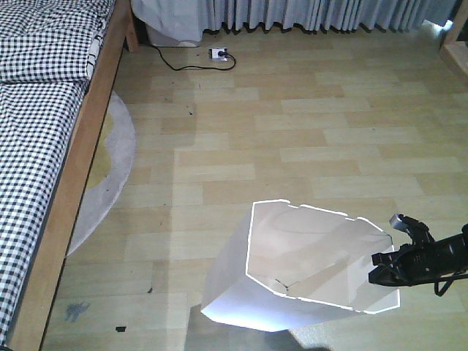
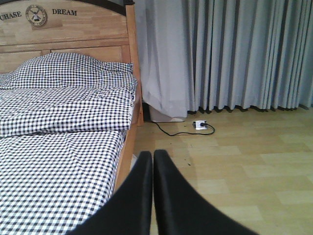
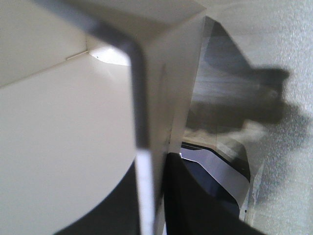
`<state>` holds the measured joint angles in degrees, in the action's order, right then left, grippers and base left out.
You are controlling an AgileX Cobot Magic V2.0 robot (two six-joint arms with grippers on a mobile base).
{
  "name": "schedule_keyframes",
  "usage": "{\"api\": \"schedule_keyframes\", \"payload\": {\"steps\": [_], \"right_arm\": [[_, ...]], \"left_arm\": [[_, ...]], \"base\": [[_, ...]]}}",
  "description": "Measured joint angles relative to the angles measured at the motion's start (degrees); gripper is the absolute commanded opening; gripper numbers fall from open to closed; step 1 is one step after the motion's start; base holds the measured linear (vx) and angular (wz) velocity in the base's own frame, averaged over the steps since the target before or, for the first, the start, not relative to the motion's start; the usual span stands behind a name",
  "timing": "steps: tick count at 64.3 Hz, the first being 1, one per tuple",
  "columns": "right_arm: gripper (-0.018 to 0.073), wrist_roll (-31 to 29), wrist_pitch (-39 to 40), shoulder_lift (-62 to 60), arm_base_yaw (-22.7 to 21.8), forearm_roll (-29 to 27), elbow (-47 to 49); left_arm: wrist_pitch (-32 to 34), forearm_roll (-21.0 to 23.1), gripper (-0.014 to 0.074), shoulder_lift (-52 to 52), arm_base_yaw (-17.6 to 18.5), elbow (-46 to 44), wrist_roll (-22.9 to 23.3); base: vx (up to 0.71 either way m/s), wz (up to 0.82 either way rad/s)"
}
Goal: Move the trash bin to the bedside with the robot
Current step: 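Drive forward along the bed toward the curtains carrying the bin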
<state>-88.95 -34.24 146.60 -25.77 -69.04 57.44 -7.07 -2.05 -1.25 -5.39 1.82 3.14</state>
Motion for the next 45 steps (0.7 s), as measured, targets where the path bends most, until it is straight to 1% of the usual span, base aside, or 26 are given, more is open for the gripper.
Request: {"api": "schedule_keyframes", "payload": {"steps": [45], "right_arm": [[-0.0005, 0.00, 0.00, 0.00, 0.00, 0.05, 0.00]], "left_arm": [[0.00, 0.00, -0.0006, 0.00, 0.00, 0.00, 0.00]], "base": [[0.19, 0.04]]}}
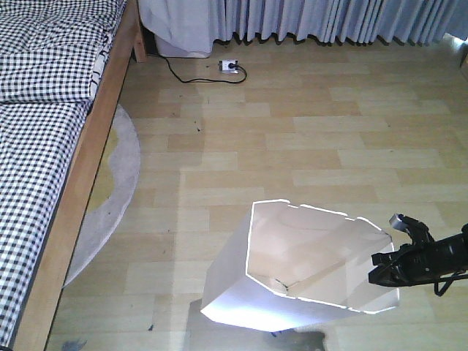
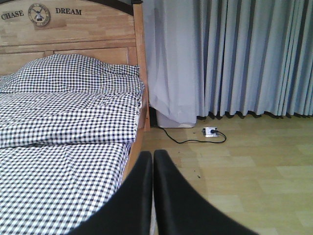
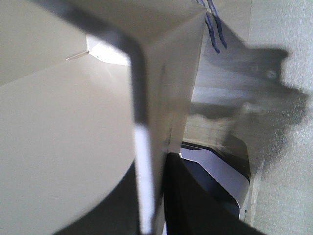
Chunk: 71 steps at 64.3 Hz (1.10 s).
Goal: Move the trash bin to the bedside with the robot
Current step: 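Drive forward along the bed toward the curtains carrying the bin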
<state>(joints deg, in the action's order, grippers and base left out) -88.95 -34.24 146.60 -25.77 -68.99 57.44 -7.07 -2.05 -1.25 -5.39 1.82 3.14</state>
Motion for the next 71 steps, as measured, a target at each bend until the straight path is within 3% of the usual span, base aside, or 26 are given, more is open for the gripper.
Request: {"api": "schedule_keyframes", "payload": {"steps": [71], "right_arm": [[-0.0005, 0.00, 0.00, 0.00, 0.00, 0.00, 0.00]], "left_arm": [[0.00, 0.00, -0.0006, 0.00, 0.00, 0.00, 0.00]], "base": [[0.24, -0.02]]}}
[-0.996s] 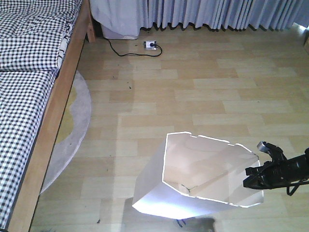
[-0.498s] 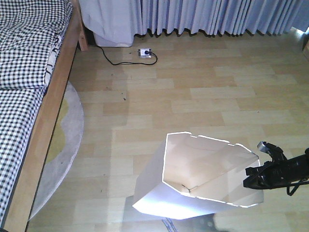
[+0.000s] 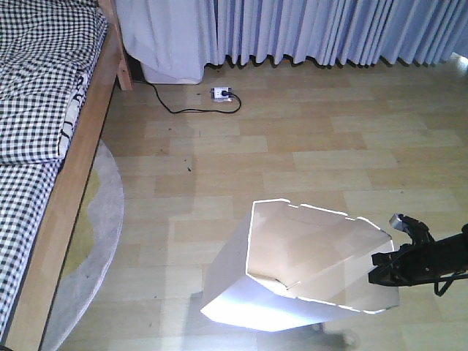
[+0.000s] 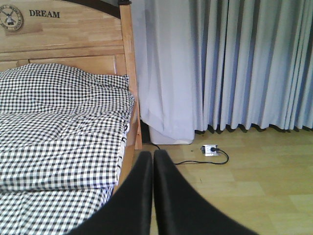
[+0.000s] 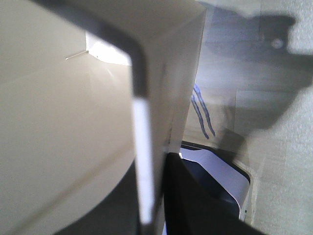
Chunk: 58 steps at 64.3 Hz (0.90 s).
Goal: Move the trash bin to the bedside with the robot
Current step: 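Drive forward along the bed toward the curtains carrying the bin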
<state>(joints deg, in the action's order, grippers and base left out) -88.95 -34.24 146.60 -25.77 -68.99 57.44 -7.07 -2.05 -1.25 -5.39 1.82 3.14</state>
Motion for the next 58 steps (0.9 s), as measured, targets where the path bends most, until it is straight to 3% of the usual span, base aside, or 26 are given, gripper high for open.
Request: {"api": "schedule_keyframes", "payload": {"steps": [58], "right_arm": [[-0.0006, 0.00, 0.00, 0.00, 0.00, 0.00, 0.00]], "left_arm": [[0.00, 0.00, -0.0006, 0.00, 0.00, 0.00, 0.00]], "base": [[0.24, -0.01]]}}
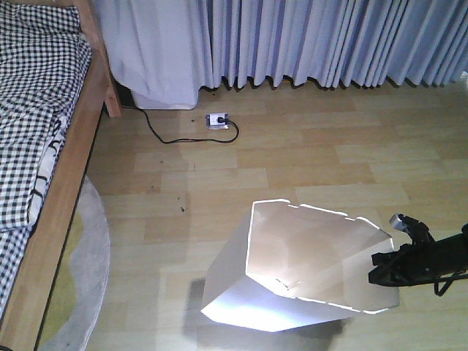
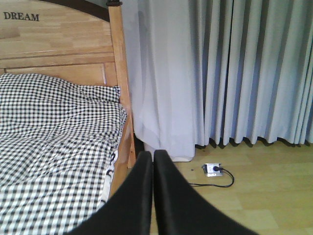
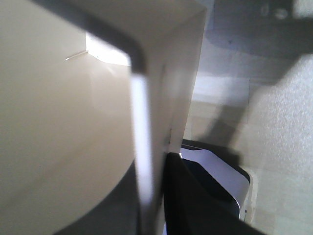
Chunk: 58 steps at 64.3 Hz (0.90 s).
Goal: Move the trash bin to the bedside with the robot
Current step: 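Drive forward along the bed toward the curtains carrying the bin, then approach the curtain near the bed head with the bin held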
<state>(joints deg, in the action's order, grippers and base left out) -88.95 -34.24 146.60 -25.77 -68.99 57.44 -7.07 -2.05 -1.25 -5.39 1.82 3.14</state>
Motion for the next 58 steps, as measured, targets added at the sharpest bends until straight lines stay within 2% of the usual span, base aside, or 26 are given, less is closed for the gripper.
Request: {"api": "schedule_keyframes", "payload": {"steps": [58], "right_arm": [[-0.0004, 0.00, 0.00, 0.00, 0.00, -0.05, 0.00]], "left_arm": [[0.00, 0.00, -0.0006, 0.00, 0.00, 0.00, 0.00]], "base": [[0.21, 0.02]]}}
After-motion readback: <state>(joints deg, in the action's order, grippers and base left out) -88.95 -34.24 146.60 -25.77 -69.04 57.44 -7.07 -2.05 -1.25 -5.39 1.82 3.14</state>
